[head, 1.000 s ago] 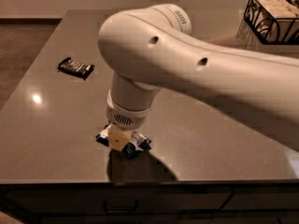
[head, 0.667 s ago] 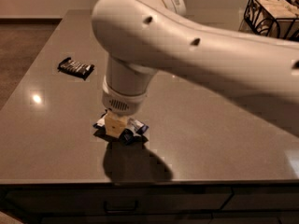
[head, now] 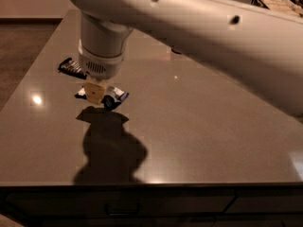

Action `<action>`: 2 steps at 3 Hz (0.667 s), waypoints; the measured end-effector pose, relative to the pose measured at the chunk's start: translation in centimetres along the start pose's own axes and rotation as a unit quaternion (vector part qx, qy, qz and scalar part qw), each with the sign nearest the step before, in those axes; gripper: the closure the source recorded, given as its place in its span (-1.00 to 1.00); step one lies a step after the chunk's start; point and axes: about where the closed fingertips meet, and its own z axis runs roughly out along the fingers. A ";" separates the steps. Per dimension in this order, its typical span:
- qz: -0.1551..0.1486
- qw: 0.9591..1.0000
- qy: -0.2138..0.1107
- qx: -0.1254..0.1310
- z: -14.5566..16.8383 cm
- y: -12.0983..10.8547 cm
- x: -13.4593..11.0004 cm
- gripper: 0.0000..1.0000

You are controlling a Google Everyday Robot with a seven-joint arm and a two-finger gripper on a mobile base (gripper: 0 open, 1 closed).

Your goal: Move rxbar blueberry near rxbar chocolate

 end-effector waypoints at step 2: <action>-0.001 0.999 -0.007 0.040 2.0 -6.9 -3.8 1.00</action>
Offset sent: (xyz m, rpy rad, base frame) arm 0.1200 0.0425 -0.0013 0.0025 -0.1200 -0.0563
